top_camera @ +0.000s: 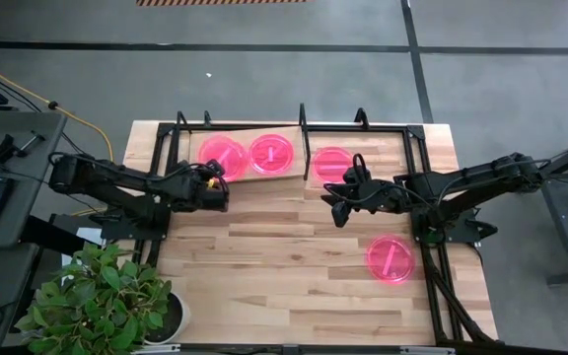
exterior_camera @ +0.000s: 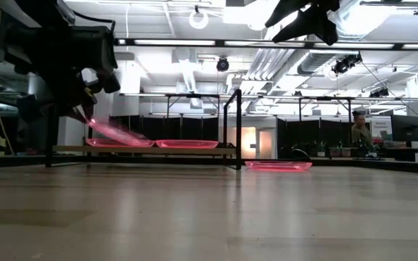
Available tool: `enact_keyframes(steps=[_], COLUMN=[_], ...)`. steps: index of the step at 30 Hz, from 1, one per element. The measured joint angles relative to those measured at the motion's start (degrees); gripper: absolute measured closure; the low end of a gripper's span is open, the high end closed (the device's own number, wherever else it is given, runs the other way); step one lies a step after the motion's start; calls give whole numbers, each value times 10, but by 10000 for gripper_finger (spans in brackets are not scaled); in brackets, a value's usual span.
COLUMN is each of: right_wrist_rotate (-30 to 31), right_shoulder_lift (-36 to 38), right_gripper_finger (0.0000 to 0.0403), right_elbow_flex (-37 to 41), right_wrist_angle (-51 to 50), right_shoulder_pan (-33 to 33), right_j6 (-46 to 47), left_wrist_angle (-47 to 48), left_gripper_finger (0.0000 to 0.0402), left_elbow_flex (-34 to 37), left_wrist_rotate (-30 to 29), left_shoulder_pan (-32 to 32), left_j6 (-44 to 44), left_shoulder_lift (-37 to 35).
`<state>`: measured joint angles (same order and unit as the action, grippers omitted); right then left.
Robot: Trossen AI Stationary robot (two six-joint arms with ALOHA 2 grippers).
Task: Place and stack plates onto a shelf
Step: Stack the pink plate on top of the pink plate on the shelf
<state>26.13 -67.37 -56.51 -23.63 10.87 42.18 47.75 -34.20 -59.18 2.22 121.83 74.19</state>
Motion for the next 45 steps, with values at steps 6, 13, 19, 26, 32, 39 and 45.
enact_keyframes(steps=[6,13,19,26,32,39,45], right_wrist_rotate=[0,0,0,13,54,67,44], right_shoulder_lift=[0,0,0,7,7,15,22], right_gripper_finger=[257,257,257,257,257,257,257], right_elbow_flex=[0,0,0,0,0,-1,-8], right_wrist_angle=[7,8,44,160,174,98,-226], right_shoulder_pan=[0,0,0,0,-10,-36,-156], right_j6=[0,4,4,-13,38,155,266], left_wrist_angle=[0,0,-75,-443,-719,-752,-754], left_gripper_finger=[338,276,250,252,252,252,252], left_elbow_flex=[0,0,0,0,0,0,0], left_wrist_rotate=[0,1,45,282,507,470,470], left_shoulder_pan=[0,0,-23,-90,-142,-159,-159], left_j6=[-41,-99,-166,-611,-872,-900,-900], left_shoulder_lift=[-29,-83,-164,-264,-277,-276,-276])
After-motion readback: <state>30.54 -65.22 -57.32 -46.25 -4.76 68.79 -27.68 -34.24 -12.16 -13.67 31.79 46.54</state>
